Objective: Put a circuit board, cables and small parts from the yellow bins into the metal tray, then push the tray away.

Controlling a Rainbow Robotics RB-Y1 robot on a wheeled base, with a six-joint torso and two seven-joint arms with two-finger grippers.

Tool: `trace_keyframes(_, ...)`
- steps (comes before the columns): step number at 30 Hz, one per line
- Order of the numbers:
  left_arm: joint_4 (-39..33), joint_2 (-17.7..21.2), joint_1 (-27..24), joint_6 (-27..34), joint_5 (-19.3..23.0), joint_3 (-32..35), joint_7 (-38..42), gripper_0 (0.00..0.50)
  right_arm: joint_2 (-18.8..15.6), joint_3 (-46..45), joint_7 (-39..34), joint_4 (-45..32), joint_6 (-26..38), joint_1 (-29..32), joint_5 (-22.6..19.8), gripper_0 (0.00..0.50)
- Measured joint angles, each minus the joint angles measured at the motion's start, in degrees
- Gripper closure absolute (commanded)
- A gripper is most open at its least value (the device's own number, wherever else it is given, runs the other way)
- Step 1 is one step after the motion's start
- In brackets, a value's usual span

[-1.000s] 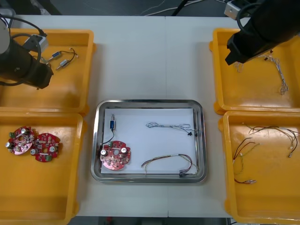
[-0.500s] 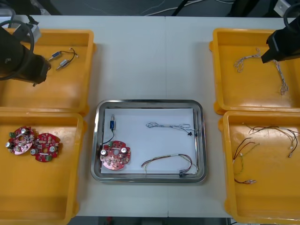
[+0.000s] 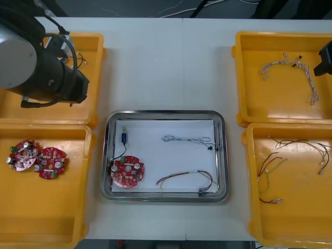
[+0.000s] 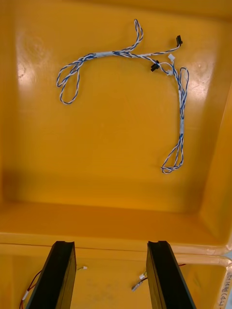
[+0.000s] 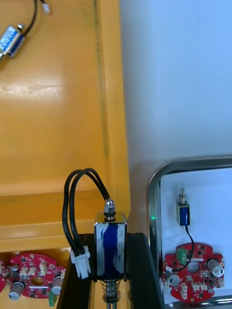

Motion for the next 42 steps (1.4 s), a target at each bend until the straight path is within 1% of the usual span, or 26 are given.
trace_keyframes(2, -0.85, -0.22, 0.30, 0.00, -2.25, -2.71, 1.52, 0.500, -0.02, -0.04, 0.00, 0.00, 0.00, 0.40, 0.08, 0.077)
trace_keyframes(5, -1.15, -1.08, 0.45, 0.00, -5.82, -6.82, 5.90, 0.500, -0.04, -0.08, 0.00, 0.00, 0.00, 1.05, 0.10, 0.075)
trace_keyframes(9, -1.17, -2.58, 0.77, -0.40, -7.36, -10.43, 11.34, 0.500, -0.06, -0.41, 0.00, 0.00, 0.00, 2.01, 0.02, 0.076)
trace_keyframes(15, -1.20, -3.74, 1.60, -4.01, -10.15, -15.31, 11.60, 0.500, -0.06, -2.21, 0.00, -0.53, 0.00, 4.87, -1.06, 0.077)
trace_keyframes(17, -1.21, -3.84, 1.66, -4.37, -10.58, -17.13, 11.60, 0.500, -0.06, -2.81, 0.00, -2.06, 0.01, 6.49, -1.23, 0.077)
trace_keyframes(21, -1.21, -3.88, 1.68, -5.91, -10.92, -20.41, 11.60, 0.500, -0.04, -3.97, -0.48, -8.57, 0.01, 11.28, -1.34, 0.077)
trace_keyframes(23, -1.21, -3.88, 1.70, -7.37, -11.04, -21.79, 11.60, 0.500, 0.06, -4.91, -1.44, -11.51, 0.01, 13.72, -1.68, 0.077)
trace_keyframes(27, -1.05, -3.88, 1.73, -10.42, -11.04, -23.50, 11.60, 0.500, 0.88, -7.21, -2.08, -14.63, 0.01, 17.34, -2.33, 0.077)
trace_keyframes(29, -0.47, -3.88, 1.73, -12.49, -11.04, -24.35, 11.61, 0.500, 1.37, -7.97, -2.30, -15.50, 0.01, 18.55, -2.52, 0.077)
trace_keyframes(31, 0.99, -3.88, 1.73, -15.80, -11.09, -25.29, 11.61, 0.500, 1.85, -8.44, -3.55, -16.52, 0.01, 19.65, -2.82, 0.075)
trace_keyframes(34, 3.42, -3.88, 1.73, -19.19, -11.95, -26.85, 11.61, 0.500, 2.84, -8.90, -7.37, -18.24, 0.01, 21.02, -3.30, 0.077)
trace_keyframes(37, 5.01, -3.88, 1.73, -20.57, -12.66, -28.32, 11.61, 0.500, 3.77, -9.06, -10.06, -19.97, 0.01, 21.97, -3.45, 0.077)
trace_keyframes(42, 5.41, -3.88, 1.73, -20.79, -12.86, -30.18, 11.61, 0.500, 5.26, -9.52, -10.51, -21.66, 0.01, 22.53, -3.74, 0.079)
